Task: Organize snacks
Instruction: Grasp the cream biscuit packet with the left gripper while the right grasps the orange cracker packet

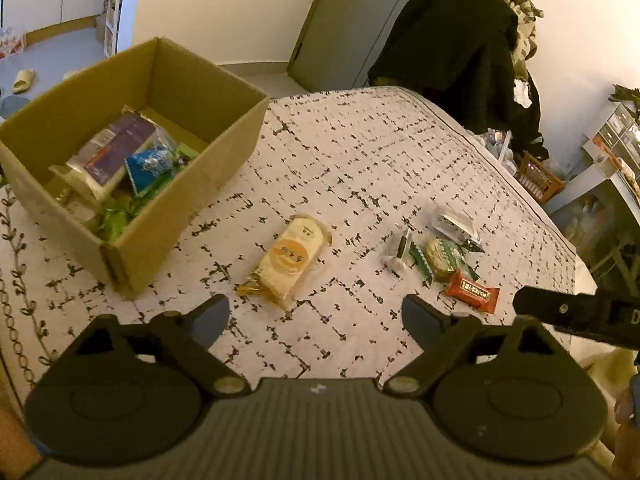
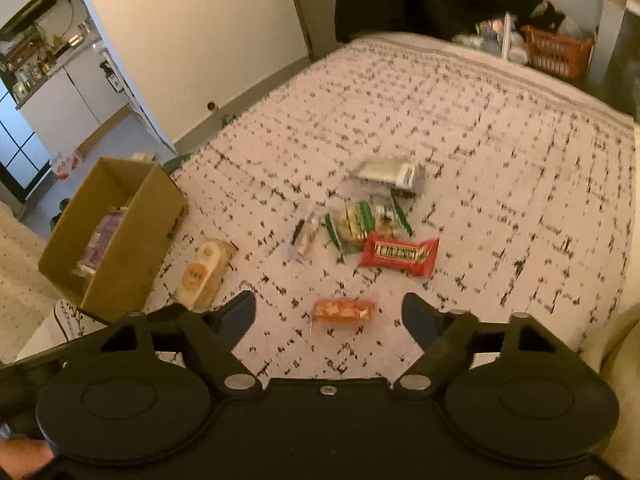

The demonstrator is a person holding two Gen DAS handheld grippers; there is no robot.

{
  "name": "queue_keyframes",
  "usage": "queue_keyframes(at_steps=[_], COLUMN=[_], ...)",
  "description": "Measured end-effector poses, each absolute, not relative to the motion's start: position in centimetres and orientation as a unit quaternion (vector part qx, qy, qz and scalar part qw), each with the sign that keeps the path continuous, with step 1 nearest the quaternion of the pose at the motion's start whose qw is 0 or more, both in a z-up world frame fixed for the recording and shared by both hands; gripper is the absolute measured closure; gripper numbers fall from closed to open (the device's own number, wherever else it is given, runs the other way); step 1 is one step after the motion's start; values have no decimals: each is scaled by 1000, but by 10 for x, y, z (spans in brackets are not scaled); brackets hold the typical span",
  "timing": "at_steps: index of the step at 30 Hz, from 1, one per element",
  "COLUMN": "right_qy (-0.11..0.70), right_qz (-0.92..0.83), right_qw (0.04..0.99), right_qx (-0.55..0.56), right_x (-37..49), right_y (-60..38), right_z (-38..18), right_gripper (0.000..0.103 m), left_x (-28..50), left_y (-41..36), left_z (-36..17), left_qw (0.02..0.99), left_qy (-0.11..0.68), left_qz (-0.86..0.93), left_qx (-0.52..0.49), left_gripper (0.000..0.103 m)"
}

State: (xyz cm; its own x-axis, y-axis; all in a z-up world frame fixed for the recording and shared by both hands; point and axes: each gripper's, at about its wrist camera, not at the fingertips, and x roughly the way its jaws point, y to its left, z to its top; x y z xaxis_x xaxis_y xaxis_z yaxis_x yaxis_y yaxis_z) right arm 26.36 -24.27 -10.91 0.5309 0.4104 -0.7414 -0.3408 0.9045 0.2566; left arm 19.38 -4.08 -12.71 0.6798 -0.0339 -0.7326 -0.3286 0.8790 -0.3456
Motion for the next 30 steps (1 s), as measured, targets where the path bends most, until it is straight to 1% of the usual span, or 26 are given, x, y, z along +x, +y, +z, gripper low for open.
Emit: queue_keyframes(at_steps=[2,5,11,18,23,25,27,30], right_qy=[443,452,471,501,508,512,513,513], right_qz=[218,223,223,210,191,186,188,189], right_qw=[869,864,853,839,840,838,837,835], right_qx=[32,16,6,-25,-28,-33,-43,-65], right_x=[265,267,278,291,301,304,304,301], right_y=[-239,-232,-225,-210,-205,-200,-194,-188], right_z=[-114,-120,-133,-155,-162,-166,-169,-171], right_gripper=[33,33,36,37,35,32,27,27], left_x=[198,205,223,247,256,259,262,266], left_y=[-41,-41,-37,-27,-23,-22,-23,-21], left_z=[-132,-139,-151,-171,-182,-184,-184,-184], left_qw=[884,883,885,876,873,874,877,875], left_qy=[394,395,396,411,418,418,417,423], left_qz=[79,75,90,109,115,119,127,137], left_qx=[-240,-242,-228,-227,-222,-217,-203,-195], left_gripper=[22,28,28,28,28,28,28,26])
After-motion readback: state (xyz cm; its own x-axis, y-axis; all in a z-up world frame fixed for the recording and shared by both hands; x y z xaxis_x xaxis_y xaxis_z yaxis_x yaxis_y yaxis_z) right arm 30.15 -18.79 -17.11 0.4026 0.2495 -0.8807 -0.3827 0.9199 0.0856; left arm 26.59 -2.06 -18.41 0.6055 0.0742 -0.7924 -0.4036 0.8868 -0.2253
